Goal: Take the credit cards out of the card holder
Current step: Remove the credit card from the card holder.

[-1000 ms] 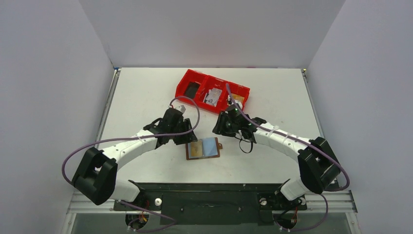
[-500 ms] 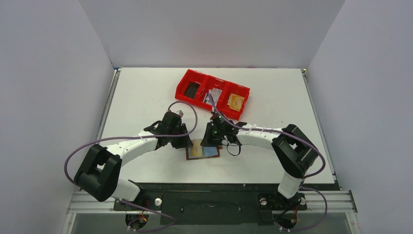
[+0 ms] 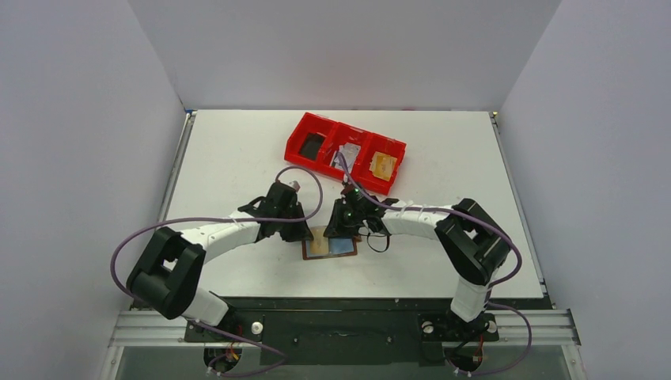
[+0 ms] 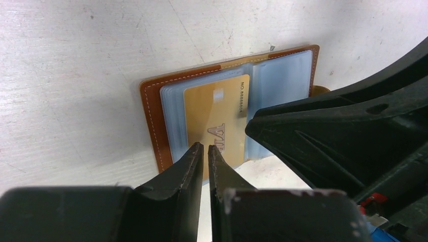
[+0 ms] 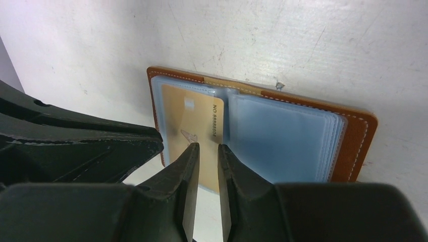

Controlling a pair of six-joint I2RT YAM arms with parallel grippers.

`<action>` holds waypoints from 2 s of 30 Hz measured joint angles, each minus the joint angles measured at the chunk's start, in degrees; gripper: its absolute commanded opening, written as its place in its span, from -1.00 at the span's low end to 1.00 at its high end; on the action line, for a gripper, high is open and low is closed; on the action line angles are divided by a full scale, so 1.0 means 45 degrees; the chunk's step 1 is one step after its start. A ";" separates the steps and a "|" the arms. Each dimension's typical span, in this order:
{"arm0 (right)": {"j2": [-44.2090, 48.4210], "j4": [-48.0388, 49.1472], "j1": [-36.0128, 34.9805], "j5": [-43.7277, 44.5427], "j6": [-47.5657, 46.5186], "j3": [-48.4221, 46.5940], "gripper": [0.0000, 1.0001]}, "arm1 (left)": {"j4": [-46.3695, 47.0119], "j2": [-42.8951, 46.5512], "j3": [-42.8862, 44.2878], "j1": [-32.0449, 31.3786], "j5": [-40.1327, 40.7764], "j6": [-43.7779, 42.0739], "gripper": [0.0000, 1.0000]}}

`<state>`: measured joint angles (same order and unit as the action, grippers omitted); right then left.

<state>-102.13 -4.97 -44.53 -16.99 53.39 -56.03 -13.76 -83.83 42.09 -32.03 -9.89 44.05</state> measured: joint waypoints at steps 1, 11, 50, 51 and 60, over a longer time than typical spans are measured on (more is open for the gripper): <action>-0.0005 0.0053 0.0044 -0.0019 0.0000 0.0000 -0.63 | 0.0029 -0.0053 0.0000 0.0000 0.0000 -0.0005 -0.89; -0.0573 0.0996 0.0393 -0.0520 0.0112 0.0204 -0.61 | 0.0301 -0.0665 0.0005 -0.0053 0.0000 -0.0039 -0.94; -0.0763 0.4512 0.1209 -0.2118 0.1336 0.1982 -0.73 | 0.1010 -0.1224 0.0233 -0.0627 0.0102 0.0311 -1.00; -0.0801 0.4600 0.1205 -0.2147 0.1360 0.1982 -0.73 | 0.1010 -0.1229 0.0233 -0.0627 0.0102 0.0306 -1.00; -0.0918 0.4881 0.1122 -0.2098 0.1438 0.1982 -0.74 | 0.1025 -0.1273 0.0253 -0.0627 0.0102 0.0306 -1.00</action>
<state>-106.26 16.99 -39.48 -26.44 59.86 -47.11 -9.15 -89.56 43.22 -34.85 -9.43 45.43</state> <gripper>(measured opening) 0.133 0.004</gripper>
